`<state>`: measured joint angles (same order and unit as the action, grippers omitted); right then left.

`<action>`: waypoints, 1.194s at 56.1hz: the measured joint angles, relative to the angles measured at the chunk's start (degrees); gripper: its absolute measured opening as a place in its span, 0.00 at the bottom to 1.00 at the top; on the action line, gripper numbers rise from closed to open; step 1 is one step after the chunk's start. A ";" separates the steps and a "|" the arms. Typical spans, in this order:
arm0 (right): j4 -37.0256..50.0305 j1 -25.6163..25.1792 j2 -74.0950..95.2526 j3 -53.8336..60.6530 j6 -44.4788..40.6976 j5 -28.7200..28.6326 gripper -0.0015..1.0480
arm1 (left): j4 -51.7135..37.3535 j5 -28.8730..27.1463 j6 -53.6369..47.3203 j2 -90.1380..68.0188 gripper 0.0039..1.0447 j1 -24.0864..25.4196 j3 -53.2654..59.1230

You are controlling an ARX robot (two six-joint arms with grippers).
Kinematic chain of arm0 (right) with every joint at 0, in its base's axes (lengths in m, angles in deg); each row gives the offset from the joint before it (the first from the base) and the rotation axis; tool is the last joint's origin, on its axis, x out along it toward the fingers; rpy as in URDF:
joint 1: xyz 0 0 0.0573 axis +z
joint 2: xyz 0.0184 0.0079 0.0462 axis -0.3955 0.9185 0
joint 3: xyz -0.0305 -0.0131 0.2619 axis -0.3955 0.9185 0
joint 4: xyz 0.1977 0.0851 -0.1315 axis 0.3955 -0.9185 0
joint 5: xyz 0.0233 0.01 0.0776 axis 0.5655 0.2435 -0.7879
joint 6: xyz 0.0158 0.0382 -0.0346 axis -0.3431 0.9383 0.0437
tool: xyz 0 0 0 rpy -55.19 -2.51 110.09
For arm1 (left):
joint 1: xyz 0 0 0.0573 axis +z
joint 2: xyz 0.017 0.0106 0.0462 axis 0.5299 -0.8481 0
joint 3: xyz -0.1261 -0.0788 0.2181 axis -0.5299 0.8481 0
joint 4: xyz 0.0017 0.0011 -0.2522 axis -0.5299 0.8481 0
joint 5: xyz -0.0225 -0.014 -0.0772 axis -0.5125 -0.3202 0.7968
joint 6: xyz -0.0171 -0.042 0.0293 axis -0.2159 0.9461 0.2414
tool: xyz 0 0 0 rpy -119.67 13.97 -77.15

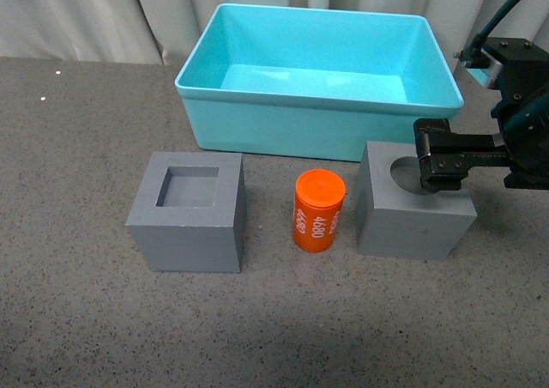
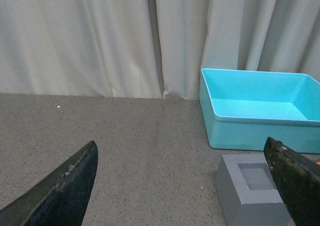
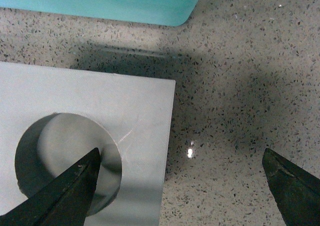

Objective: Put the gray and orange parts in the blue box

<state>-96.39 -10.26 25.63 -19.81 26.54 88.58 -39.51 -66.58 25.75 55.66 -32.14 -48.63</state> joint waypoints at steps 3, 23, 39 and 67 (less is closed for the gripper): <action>-0.02 0.02 0.20 -0.24 0.02 0.00 0.91 | 0.00 0.00 0.00 -0.02 0.94 0.00 0.00; -1.88 0.90 0.83 -1.53 1.81 -0.20 0.42 | 0.00 0.00 0.00 0.00 0.94 0.00 0.00; -2.69 1.16 0.79 -1.70 3.13 -0.17 0.16 | 0.00 0.00 0.00 -0.02 0.94 0.00 0.00; -3.28 -1.20 -6.21 2.93 2.54 -1.29 0.16 | 0.00 0.00 0.00 -0.02 0.94 0.00 0.00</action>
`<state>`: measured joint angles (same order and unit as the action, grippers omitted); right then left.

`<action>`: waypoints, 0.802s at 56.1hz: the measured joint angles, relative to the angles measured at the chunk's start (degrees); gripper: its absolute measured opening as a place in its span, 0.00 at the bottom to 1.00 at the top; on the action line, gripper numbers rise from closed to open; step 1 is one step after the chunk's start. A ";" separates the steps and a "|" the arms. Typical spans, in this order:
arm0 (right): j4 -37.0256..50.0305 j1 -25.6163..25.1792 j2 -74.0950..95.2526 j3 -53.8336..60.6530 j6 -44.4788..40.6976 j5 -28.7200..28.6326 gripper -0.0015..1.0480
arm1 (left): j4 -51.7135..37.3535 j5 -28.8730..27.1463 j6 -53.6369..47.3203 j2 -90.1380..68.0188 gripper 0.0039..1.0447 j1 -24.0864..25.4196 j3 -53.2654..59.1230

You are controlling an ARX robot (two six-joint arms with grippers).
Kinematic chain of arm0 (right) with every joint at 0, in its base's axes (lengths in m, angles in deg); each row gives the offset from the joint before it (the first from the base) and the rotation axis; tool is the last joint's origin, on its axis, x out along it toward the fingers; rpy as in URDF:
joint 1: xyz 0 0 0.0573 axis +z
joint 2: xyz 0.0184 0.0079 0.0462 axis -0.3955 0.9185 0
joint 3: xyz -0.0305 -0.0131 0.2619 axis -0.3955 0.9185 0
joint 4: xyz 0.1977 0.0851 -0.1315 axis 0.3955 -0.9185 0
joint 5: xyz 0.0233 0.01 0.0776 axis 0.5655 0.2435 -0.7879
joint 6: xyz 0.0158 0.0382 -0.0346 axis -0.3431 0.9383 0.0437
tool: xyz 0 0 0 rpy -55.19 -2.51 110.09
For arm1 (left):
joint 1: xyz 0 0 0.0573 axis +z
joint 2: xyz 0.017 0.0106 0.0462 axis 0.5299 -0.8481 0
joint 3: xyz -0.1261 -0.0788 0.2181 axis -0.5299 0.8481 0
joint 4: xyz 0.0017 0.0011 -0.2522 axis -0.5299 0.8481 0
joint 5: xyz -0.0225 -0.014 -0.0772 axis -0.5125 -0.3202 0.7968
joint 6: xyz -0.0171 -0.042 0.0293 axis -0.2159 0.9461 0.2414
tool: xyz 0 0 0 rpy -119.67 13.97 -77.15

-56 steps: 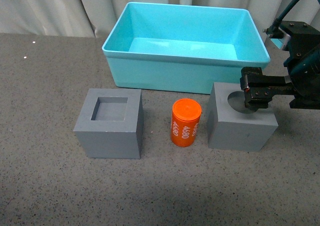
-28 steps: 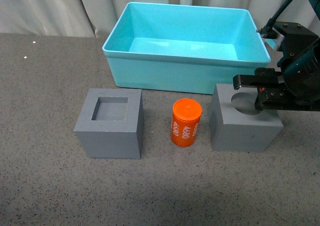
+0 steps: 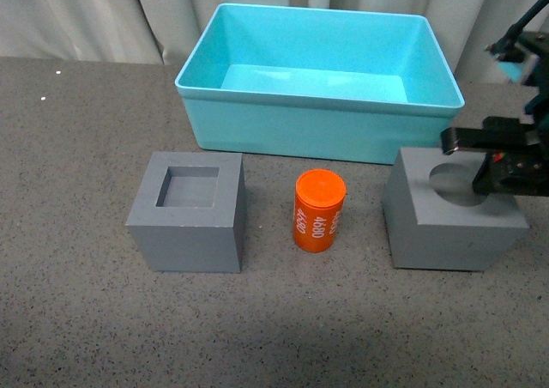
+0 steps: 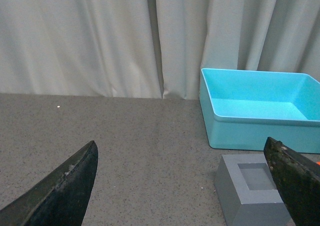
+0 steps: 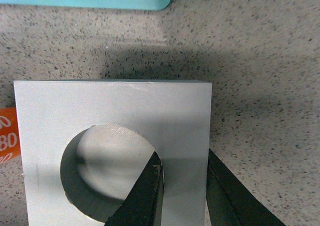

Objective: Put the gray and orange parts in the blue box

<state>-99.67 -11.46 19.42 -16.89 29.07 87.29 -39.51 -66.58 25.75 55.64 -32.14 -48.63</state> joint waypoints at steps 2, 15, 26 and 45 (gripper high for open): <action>-0.24 -0.33 -1.64 0.42 -0.07 -0.46 0.16 | 0.00 0.00 0.00 0.00 0.94 0.00 0.00; -2.27 -1.77 -11.98 -0.33 -0.96 -3.32 0.16 | 0.00 0.00 0.00 0.00 0.94 0.00 0.00; -2.64 -2.05 -11.23 -10.54 -2.16 -3.85 0.16 | 0.00 0.00 0.00 0.00 0.94 0.00 0.00; -4.07 -1.70 7.63 -29.42 -3.04 -3.41 0.16 | 0.00 0.00 0.00 0.00 0.94 0.00 0.00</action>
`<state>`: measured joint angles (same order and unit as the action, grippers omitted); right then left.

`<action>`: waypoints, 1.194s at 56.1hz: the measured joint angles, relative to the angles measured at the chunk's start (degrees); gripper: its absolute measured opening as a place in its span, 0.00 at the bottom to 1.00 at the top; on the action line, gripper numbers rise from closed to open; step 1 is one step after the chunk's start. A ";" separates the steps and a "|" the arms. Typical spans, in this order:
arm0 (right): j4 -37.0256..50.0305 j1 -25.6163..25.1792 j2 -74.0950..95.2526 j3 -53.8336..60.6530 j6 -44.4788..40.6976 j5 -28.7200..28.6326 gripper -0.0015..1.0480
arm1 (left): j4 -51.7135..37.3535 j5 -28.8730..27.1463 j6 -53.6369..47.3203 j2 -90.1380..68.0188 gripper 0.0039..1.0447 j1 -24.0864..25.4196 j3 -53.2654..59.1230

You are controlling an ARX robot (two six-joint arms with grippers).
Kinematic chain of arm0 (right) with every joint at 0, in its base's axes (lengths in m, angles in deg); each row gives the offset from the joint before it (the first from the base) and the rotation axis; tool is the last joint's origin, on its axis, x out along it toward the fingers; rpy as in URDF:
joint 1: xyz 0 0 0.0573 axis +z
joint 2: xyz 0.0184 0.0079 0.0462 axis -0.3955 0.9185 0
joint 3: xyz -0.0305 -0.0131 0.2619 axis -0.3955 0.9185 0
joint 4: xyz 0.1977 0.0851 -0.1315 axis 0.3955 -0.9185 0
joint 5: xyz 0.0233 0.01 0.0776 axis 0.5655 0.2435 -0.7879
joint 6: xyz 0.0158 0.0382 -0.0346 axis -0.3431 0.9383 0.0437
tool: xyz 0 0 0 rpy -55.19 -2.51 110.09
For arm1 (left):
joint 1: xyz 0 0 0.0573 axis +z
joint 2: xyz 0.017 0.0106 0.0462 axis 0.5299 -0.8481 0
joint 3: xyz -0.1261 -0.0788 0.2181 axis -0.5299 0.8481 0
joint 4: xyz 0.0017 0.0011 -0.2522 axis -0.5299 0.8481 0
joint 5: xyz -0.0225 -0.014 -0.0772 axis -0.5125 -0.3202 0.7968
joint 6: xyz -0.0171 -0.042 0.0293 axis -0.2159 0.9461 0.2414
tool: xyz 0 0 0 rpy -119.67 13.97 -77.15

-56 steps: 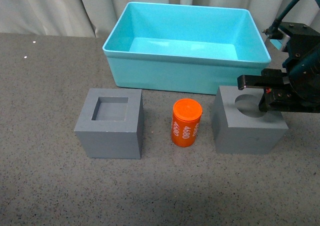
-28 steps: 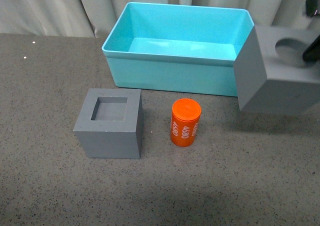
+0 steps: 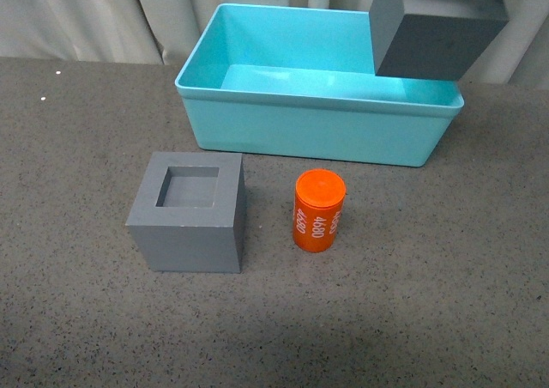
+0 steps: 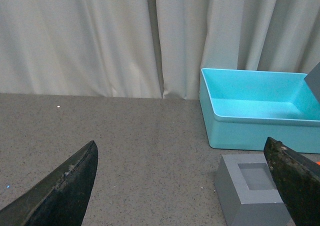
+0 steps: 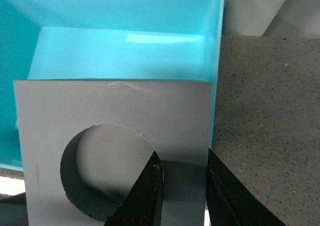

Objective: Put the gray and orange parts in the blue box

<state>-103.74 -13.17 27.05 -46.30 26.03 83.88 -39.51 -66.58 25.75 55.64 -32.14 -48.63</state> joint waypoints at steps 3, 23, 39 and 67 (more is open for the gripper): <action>-0.83 0.11 4.20 -3.02 0.17 -0.68 0.16 | 0.00 0.00 0.00 0.00 0.94 0.00 0.00; -6.58 0.48 21.00 -16.41 2.01 -0.44 0.16 | 0.00 0.00 0.00 0.00 0.94 0.00 0.00; -9.86 0.50 25.38 -21.40 3.17 -0.39 0.16 | 0.00 0.00 0.00 0.00 0.94 0.00 0.00; 8.13 0.52 8.87 -4.83 1.01 4.33 0.88 | 0.00 0.00 0.00 0.00 0.94 0.00 0.00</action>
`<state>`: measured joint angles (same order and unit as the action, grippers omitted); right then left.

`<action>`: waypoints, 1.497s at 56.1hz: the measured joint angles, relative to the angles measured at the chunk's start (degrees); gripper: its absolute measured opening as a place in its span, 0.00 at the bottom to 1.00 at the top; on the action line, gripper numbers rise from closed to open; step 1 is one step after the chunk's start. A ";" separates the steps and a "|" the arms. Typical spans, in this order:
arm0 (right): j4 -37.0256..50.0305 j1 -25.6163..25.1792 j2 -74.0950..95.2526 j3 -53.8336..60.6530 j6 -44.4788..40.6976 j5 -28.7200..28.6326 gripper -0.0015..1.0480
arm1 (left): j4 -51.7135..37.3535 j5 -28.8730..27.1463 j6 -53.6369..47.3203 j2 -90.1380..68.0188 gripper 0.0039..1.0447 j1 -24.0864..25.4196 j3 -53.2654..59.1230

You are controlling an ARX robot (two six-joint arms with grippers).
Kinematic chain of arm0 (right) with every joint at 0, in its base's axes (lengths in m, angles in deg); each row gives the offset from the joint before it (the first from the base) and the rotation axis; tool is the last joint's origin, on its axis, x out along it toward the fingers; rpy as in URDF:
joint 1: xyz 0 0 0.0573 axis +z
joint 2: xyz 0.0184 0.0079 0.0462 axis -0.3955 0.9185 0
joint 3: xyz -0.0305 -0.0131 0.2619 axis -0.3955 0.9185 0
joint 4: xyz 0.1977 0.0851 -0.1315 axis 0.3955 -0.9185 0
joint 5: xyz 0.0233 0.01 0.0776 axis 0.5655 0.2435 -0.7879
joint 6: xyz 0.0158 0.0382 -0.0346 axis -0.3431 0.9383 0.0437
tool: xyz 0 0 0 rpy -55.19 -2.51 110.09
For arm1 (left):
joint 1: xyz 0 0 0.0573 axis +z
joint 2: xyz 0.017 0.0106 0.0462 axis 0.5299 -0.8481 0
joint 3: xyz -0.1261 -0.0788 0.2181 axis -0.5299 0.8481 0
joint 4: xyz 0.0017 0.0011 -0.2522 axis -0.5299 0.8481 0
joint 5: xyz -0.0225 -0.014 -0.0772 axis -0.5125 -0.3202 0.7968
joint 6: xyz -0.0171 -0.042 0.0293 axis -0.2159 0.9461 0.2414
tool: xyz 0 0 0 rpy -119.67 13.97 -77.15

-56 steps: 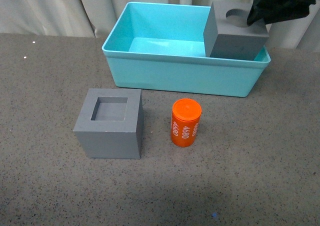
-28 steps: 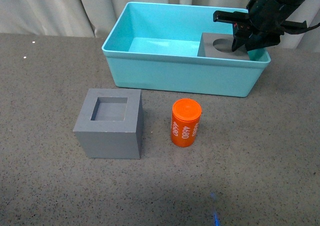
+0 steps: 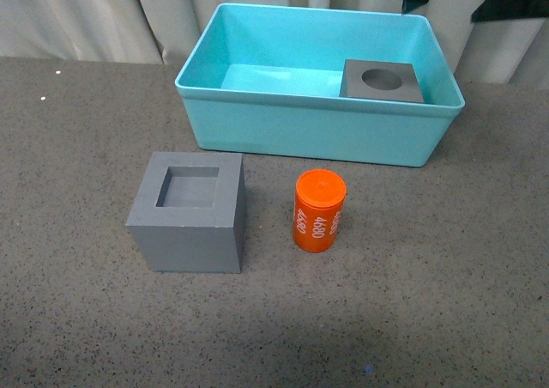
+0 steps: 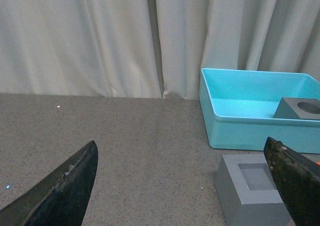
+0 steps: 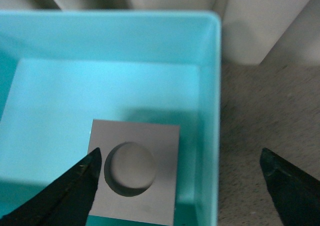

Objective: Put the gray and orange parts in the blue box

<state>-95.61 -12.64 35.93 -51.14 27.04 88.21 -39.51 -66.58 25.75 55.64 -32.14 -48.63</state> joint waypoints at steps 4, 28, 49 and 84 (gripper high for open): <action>4.52 0.00 -4.57 4.35 -1.14 1.79 0.92 | 0.00 0.00 0.00 0.00 0.94 0.00 0.00; 22.12 -0.11 -33.59 37.31 -3.43 3.58 0.91 | 0.00 0.00 0.00 0.02 0.94 0.00 0.00; 24.17 0.90 -41.68 49.70 -3.21 0.63 0.91 | -3.43 -19.41 12.90 -25.90 0.94 -7.17 -6.69; 24.17 0.92 -41.68 49.70 -3.21 0.63 0.91 | -19.67 -5.42 19.08 -89.99 0.94 -13.86 -32.24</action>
<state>-71.43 -11.72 -5.76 -1.43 23.83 88.85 -59.18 -72.00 44.83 -34.35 -46.00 -80.87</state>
